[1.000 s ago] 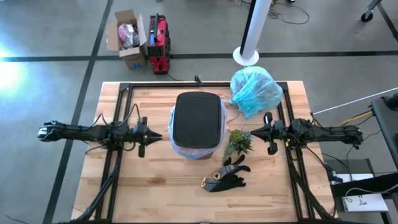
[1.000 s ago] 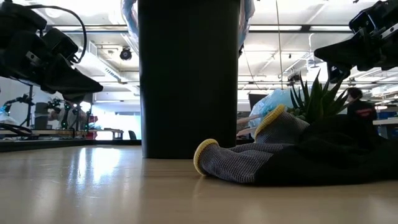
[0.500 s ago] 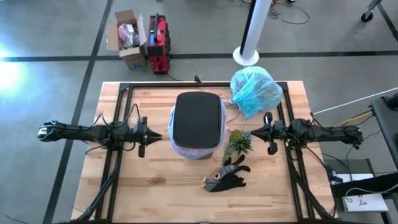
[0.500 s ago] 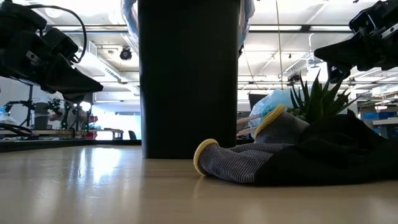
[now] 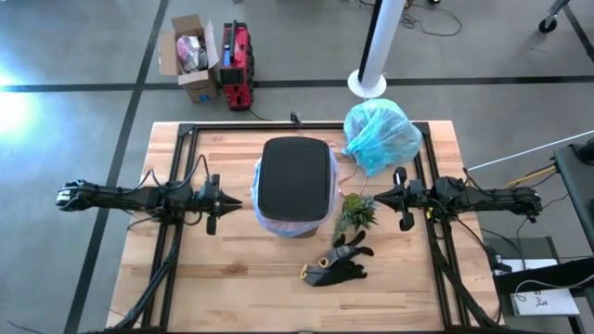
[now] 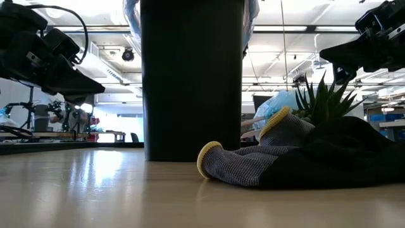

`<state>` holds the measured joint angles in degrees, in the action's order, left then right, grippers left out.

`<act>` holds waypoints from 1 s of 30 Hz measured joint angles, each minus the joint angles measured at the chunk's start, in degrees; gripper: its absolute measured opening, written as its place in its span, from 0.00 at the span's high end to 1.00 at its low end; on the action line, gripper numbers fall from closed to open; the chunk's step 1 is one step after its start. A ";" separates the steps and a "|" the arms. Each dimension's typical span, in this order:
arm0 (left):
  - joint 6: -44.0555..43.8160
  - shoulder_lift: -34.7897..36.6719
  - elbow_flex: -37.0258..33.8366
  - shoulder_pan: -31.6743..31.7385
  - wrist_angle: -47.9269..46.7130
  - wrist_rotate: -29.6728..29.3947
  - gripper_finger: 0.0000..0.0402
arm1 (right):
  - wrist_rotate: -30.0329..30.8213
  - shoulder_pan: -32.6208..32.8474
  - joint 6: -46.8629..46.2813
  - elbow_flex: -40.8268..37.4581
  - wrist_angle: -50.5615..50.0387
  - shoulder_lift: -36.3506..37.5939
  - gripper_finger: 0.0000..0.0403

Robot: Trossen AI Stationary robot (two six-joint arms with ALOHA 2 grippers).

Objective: Place trash/remove bag and relplace
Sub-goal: Return to Home Position

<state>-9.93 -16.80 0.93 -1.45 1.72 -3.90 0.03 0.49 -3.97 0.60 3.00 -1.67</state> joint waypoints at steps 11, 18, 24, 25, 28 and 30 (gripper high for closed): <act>-0.02 0.00 0.00 0.00 -0.02 0.00 0.88 | 0.01 0.01 0.05 0.00 0.01 0.00 1.00; -0.02 0.00 0.00 0.00 -0.02 0.00 0.89 | 0.01 0.01 0.02 0.00 0.01 -0.01 1.00; -0.01 0.00 0.00 0.00 -0.02 0.00 0.88 | -0.01 0.01 -0.01 0.00 0.00 -0.01 1.00; -0.02 0.00 0.00 0.02 -0.02 0.00 0.88 | -0.01 0.00 0.01 0.00 -0.01 0.00 1.00; -0.02 0.00 0.00 0.00 -0.02 0.00 0.88 | 0.01 0.00 0.03 0.00 -0.01 0.00 1.00; -0.01 0.00 0.00 0.00 -0.02 0.00 0.88 | 0.01 0.01 0.02 0.00 -0.01 -0.02 1.00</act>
<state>-9.94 -16.80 0.93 -1.45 1.69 -3.90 0.03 0.50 -3.96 0.60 2.99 -1.69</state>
